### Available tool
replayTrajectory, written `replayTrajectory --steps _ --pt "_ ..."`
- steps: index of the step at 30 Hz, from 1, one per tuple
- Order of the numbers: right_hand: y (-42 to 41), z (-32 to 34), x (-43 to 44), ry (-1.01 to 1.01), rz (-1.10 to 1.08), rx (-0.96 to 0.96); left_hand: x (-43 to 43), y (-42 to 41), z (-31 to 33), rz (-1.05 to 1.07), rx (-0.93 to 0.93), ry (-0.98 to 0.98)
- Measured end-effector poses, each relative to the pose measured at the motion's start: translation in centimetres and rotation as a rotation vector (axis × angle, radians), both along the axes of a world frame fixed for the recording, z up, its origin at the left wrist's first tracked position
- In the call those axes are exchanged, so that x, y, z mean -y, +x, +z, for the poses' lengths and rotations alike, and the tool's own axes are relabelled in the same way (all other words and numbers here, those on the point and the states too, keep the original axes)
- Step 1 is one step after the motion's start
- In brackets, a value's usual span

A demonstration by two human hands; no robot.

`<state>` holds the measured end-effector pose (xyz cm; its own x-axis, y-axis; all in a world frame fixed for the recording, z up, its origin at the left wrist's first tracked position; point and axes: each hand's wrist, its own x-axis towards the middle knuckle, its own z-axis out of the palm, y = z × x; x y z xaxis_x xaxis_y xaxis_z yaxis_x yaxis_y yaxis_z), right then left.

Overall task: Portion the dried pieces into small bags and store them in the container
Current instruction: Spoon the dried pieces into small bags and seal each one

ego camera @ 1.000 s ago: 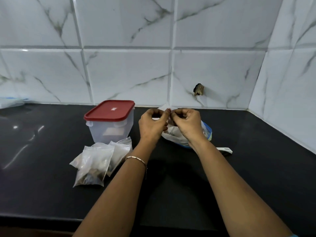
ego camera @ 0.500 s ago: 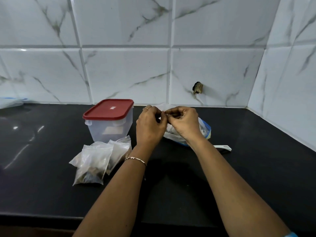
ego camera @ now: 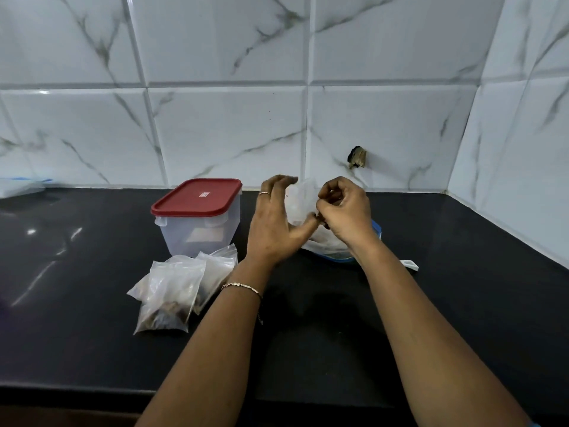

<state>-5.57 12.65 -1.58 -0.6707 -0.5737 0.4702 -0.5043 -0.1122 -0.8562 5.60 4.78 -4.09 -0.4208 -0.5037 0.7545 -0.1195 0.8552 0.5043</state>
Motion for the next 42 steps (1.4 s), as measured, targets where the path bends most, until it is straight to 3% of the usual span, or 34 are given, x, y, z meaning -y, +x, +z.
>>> replayTrajectory --steps 5,10,13,22,31,37,42 --pt "0.1 0.4 -0.5 0.044 0.2 0.005 0.5 -0.5 -0.8 0.038 0.239 -0.077" --pt "0.5 0.4 -0.7 0.145 0.14 -0.182 0.7 -0.3 -0.5 0.081 0.071 -0.021" --pt "0.6 0.3 -0.8 0.208 0.051 -0.313 0.8 -0.4 -0.4 0.13 0.06 -0.093" --pt "0.1 0.3 -0.5 0.217 0.146 -0.288 0.7 -0.4 -0.5 0.134 0.078 -0.223" --pt "0.3 0.7 -1.2 0.232 0.002 -0.269 0.5 -0.3 -0.5 -0.008 0.051 -0.04" --pt "0.2 0.1 -1.5 0.199 0.111 -0.291 0.3 0.1 -0.3 0.127 0.153 -0.067" --pt "0.2 -0.1 -2.7 0.154 0.27 -0.225 0.1 0.4 -0.7 0.112 0.14 -0.017"
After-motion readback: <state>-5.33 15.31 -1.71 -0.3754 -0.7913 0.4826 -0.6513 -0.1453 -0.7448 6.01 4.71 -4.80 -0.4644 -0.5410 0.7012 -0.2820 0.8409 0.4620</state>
